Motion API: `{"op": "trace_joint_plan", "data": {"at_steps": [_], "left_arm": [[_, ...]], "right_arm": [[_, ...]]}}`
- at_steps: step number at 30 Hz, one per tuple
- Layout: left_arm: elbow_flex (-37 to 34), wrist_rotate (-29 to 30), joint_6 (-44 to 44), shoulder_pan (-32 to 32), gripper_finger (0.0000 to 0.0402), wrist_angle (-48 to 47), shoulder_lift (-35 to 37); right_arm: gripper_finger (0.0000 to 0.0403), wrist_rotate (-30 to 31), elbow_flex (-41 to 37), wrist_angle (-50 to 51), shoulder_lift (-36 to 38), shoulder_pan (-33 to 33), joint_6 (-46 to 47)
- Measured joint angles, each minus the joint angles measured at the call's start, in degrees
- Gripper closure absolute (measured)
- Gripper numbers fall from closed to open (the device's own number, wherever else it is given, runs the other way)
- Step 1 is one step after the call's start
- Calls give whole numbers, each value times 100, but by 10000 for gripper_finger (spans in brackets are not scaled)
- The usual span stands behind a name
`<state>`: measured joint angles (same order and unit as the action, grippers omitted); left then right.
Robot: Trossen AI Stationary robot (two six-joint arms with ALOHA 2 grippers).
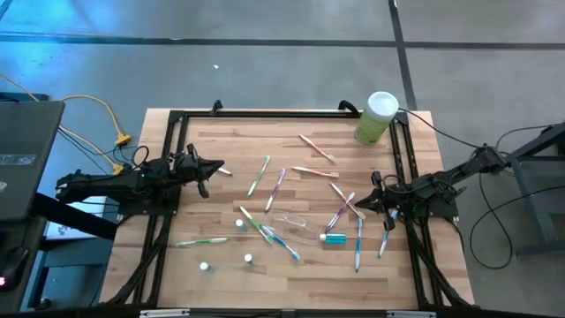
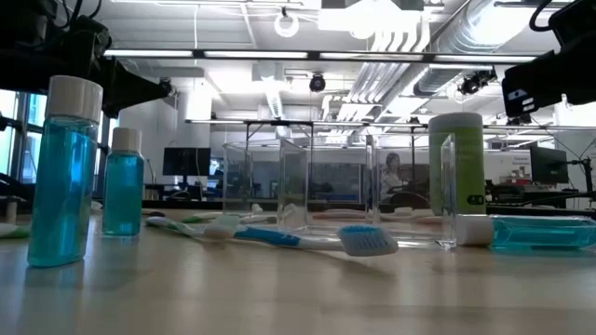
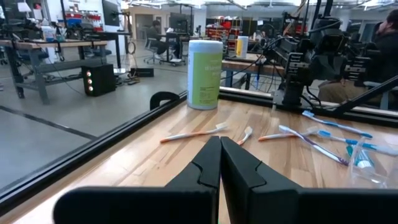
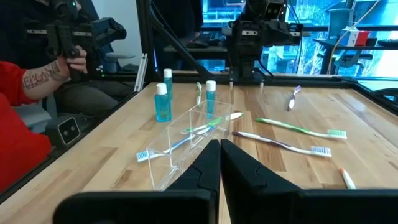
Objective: Pick & Place toothbrushing station
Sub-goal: Put the blue mouthwash into the transparent organizer
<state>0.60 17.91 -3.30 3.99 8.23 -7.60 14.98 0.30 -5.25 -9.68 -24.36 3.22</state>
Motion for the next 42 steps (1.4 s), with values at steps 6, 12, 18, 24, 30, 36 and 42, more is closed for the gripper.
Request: {"op": "trace_joint_plan", "data": {"at_steps": [6,12,18,24,30,36,42], "left_arm": [[0,-3,-332,-4,399,-56,-6],[0,-42,-249,-4,397,-105,-33],[0,-41,-232,-4,361,-84,-302],[0,-42,-118,-4,276,90,-647],[0,-583,-149,-4,221,812,-863],[0,-763,-148,-4,216,942,-874],[0,-765,-525,-4,216,939,-874]], "right_arm": [[398,12,0,-18,0,0,-74],[398,1173,0,-149,-1,3,-145],[395,1799,9,-278,-32,4,-66],[325,1948,310,-551,-644,4,145],[219,1888,1029,-495,-1746,2,153],[171,1237,2248,833,-3104,-2,568],[176,551,3510,2501,-4560,-8,1632]]}}
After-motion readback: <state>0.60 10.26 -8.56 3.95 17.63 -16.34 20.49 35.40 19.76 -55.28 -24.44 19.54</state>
